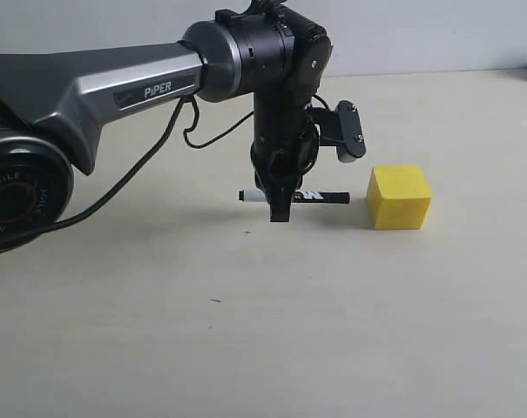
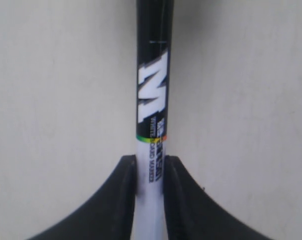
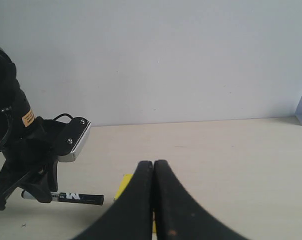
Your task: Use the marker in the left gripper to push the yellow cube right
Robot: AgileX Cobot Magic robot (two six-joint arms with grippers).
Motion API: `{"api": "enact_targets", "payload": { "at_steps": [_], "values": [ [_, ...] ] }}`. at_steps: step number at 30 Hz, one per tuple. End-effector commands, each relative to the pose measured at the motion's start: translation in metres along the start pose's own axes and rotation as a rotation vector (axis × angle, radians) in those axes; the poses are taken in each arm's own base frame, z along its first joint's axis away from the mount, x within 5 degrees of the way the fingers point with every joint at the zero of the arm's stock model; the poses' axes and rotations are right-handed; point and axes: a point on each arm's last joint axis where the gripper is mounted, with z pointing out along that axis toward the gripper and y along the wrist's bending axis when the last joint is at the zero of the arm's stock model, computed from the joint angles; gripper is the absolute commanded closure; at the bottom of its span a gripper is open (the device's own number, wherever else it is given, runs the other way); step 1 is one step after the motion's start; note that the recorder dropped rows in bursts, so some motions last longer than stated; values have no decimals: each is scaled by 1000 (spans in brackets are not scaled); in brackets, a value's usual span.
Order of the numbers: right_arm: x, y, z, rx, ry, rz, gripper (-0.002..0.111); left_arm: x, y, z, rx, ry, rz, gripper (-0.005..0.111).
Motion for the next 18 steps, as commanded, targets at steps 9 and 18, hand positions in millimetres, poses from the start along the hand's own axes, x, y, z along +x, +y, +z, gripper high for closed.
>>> {"api": "enact_targets", "payload": {
  "at_steps": [9,18],
  "values": [
    [1,0,0,-1,-9,-2,108,0,5,-15,31,-124,47,107],
    [1,0,0,-1,-9,-2,108,-6,9,-16,-21,-180,24,107]
  ]
}}
